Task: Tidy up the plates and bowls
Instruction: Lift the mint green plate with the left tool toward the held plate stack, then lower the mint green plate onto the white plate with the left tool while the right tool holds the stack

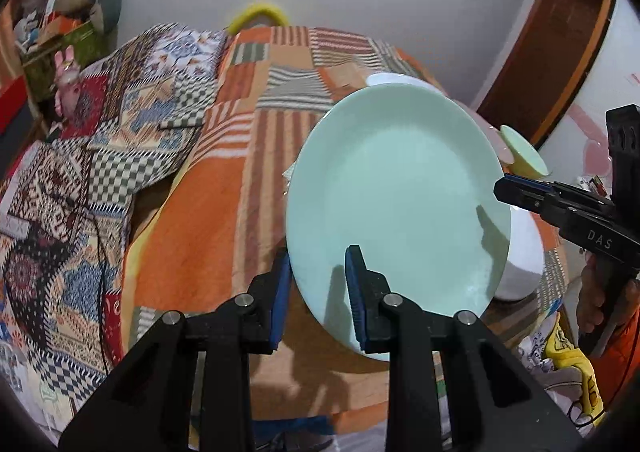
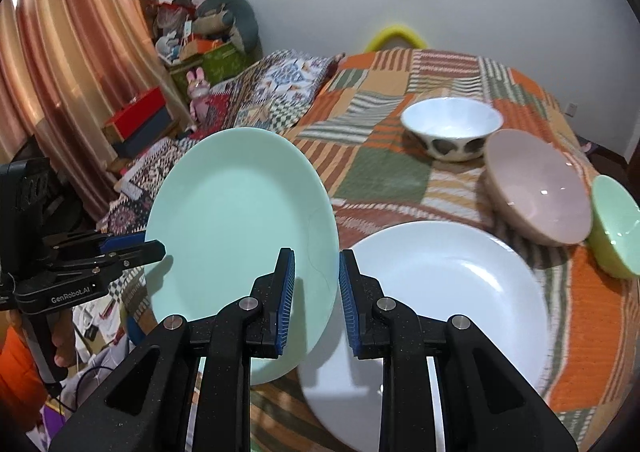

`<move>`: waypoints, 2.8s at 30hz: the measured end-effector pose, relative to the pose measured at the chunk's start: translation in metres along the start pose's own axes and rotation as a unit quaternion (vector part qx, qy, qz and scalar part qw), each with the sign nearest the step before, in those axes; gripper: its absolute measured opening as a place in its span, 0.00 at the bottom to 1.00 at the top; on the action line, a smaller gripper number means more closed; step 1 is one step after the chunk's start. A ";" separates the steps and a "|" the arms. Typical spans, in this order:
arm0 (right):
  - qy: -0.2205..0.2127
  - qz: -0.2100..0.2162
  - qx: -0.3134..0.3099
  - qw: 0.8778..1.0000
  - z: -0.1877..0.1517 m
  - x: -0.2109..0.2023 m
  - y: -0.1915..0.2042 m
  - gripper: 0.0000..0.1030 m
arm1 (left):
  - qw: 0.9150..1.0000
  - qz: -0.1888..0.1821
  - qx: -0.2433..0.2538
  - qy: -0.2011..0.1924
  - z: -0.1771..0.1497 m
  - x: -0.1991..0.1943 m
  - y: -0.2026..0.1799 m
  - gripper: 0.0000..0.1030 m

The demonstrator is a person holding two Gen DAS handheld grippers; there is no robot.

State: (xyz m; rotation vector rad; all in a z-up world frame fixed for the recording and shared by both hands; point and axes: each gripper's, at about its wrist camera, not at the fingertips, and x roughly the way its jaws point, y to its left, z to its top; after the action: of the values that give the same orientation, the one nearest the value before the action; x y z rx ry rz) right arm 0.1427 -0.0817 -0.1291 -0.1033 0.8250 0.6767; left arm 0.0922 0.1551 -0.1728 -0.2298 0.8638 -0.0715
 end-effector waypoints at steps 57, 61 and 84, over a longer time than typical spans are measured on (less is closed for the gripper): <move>0.037 -0.081 0.079 0.993 -0.059 -0.025 -0.111 0.21 | 0.992 -0.016 0.086 0.087 0.014 0.103 -0.122 0.26; 0.035 -0.078 0.084 0.993 -0.058 -0.025 -0.112 0.22 | 0.992 -0.008 0.096 0.081 0.010 0.102 -0.125 0.26; -0.007 -0.098 0.088 0.991 -0.047 -0.053 -0.121 0.34 | 0.994 -0.012 0.101 0.024 0.038 0.067 -0.133 0.32</move>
State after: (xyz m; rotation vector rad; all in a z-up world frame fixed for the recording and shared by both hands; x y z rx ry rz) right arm 0.1581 -0.2204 -0.1442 -0.0190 0.8449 0.4173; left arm 0.1686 0.0216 -0.1680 -0.0485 0.8949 -0.1874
